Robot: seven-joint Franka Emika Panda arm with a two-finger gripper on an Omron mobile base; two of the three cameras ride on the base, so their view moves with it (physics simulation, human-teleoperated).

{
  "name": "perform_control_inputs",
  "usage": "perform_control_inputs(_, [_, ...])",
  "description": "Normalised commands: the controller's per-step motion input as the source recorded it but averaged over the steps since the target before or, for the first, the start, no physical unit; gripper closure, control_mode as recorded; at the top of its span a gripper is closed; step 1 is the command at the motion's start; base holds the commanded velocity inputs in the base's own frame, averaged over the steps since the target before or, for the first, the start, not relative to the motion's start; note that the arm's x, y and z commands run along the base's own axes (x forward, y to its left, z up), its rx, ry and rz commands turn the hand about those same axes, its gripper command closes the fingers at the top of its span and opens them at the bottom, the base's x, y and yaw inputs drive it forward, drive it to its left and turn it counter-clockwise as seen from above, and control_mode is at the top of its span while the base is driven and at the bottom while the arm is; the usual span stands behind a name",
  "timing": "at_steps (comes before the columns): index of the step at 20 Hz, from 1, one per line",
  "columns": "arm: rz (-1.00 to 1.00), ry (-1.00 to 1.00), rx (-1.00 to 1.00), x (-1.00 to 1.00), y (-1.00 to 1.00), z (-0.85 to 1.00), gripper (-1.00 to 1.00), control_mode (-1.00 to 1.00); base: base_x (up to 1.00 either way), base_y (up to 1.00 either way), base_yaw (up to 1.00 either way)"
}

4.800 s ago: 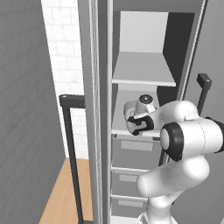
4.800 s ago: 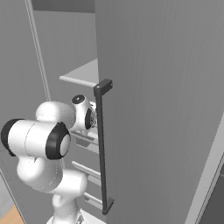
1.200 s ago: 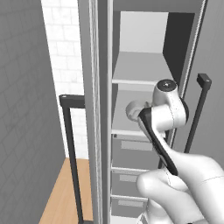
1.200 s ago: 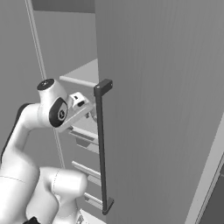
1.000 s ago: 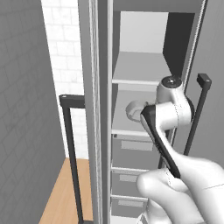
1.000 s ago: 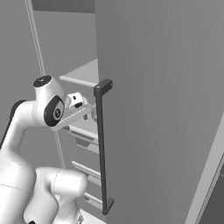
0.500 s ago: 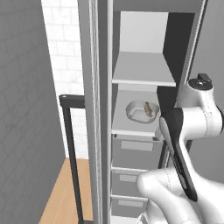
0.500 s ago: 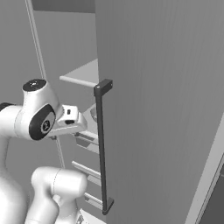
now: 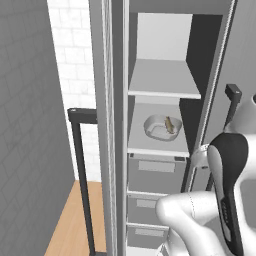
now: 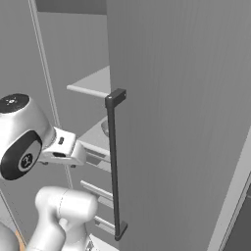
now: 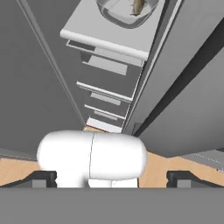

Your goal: Take the meat container that has the fish and place it on the second highest rack of the freezer. Then take the vegetable container that has the onion and lemon wedge and place it on the highest rack of the freezer.

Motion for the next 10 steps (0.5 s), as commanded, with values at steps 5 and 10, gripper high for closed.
perform_control_inputs(5, [-0.08, 0.0, 0.0, -0.21, 0.08, 0.09, -1.0, -1.0, 0.0, 0.0, 0.0])
perform_control_inputs(10, [0.0, -0.01, 0.0, -0.36, -0.16, 0.0, -1.0, -1.0, 0.0, 0.0, 0.0])
